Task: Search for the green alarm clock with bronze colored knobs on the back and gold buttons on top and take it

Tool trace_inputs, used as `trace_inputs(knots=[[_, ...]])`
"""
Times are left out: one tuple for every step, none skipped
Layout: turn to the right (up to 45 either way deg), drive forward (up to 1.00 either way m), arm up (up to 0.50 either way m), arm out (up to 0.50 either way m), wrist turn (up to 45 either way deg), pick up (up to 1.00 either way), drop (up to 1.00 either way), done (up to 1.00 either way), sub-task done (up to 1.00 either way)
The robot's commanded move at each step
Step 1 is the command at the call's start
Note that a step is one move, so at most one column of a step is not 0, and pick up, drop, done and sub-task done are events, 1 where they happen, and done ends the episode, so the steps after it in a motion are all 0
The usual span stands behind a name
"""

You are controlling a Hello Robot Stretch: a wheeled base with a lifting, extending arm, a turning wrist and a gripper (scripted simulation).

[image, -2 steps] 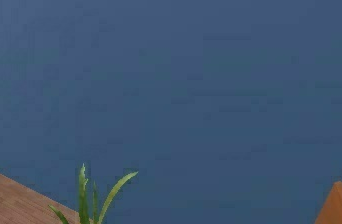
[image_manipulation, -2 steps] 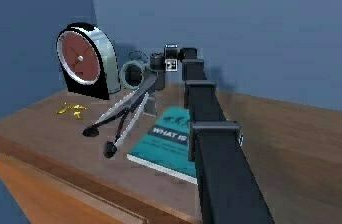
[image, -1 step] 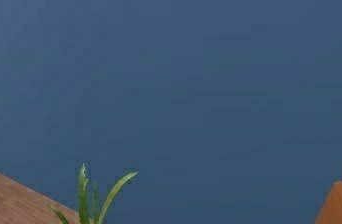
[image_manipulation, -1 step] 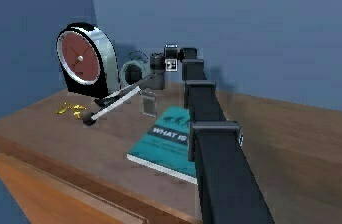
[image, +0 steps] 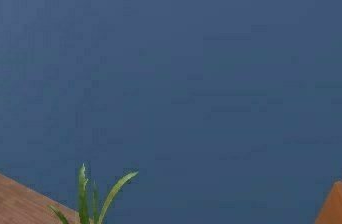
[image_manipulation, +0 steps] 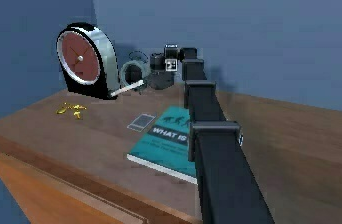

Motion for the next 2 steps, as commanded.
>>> trace_inputs(knots=[[0.0,0.00,0.00,0.00,21.0,0.00,0.00,0.00,0.00],[0.0,0.00,0.00,0.00,0.0,1.00,0.00,0.00,0.00]])
